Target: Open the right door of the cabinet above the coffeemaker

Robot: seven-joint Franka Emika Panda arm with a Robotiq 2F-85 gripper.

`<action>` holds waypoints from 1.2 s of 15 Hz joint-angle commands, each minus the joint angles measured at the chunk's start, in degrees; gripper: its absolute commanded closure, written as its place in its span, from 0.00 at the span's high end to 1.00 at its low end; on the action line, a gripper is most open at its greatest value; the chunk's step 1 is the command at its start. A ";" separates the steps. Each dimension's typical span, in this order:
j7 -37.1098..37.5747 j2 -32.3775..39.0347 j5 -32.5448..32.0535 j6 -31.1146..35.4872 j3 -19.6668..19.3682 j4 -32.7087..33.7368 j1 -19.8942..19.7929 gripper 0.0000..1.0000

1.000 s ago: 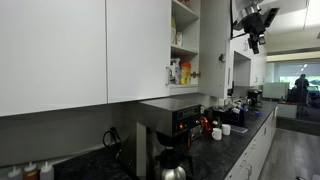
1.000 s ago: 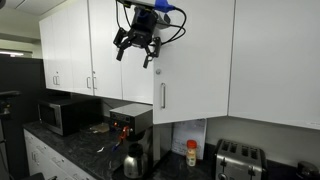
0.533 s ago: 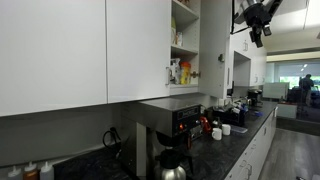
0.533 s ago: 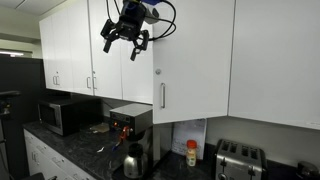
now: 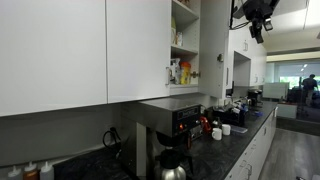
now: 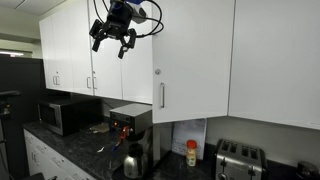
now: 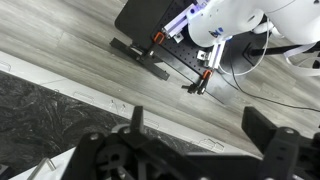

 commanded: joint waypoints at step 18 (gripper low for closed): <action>5.98 -3.93 -1.48 25.81 6.18 -15.18 8.91 1.00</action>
